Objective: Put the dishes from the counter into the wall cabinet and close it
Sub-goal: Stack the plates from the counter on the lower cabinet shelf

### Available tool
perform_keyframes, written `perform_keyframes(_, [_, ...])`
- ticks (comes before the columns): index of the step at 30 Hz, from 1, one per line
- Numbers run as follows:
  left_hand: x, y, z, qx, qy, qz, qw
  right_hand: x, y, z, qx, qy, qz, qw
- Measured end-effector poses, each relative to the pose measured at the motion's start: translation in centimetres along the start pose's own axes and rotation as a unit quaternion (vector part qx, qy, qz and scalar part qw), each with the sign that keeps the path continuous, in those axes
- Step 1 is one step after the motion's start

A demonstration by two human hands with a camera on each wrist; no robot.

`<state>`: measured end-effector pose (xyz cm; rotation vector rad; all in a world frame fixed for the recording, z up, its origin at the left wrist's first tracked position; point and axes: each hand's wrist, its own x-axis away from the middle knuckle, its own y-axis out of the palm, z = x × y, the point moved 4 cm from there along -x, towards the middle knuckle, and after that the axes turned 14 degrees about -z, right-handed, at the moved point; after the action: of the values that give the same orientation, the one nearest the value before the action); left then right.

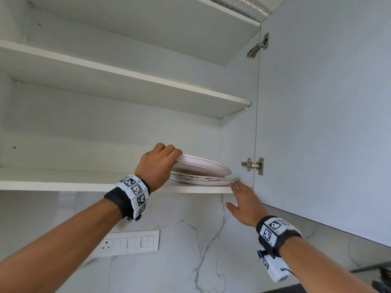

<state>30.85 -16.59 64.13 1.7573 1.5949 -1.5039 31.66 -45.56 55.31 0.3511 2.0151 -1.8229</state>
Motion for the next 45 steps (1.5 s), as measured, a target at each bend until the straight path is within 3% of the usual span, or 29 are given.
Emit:
perform_keyframes(4, [-0.2,2.2,0.1,0.002,0.013,-0.005,1.000,-1.1,2.1,0.2,-0.007,0.009,0.012,1.000])
perform_keyframes(12, [-0.7,7.7,2.1,0.019,0.023,-0.044,0.999,-1.8,3.0,0.6,0.003,0.020,0.105,0.994])
perform_keyframes(18, [-0.7,10.1,2.9,0.042,0.006,-0.061,0.997,-2.1,3.9,0.6,0.000,0.038,0.115,0.993])
perform_keyframes(24, [-0.6,11.7,3.1,0.032,0.000,-0.125,0.992,-2.2,4.3,0.3,0.018,0.059,0.126,0.990])
perform_keyframes(29, [-0.6,12.1,2.9,0.053,-0.009,-0.127,0.990,-2.4,3.9,0.1,0.008,0.071,0.136,0.988])
perform_keyframes(33, [-0.2,12.1,2.7,0.059,0.002,-0.130,0.990,-2.4,3.7,-0.2,0.004,0.077,0.120,0.990])
perform_keyframes(40, [1.6,12.3,3.2,0.023,-0.015,-0.238,0.971,-0.8,5.6,-0.2,-0.045,0.071,0.042,0.996])
perform_keyframes(45, [5.5,10.8,5.5,0.057,0.011,-0.159,0.986,2.0,8.0,0.3,-0.071,0.069,0.023,0.995])
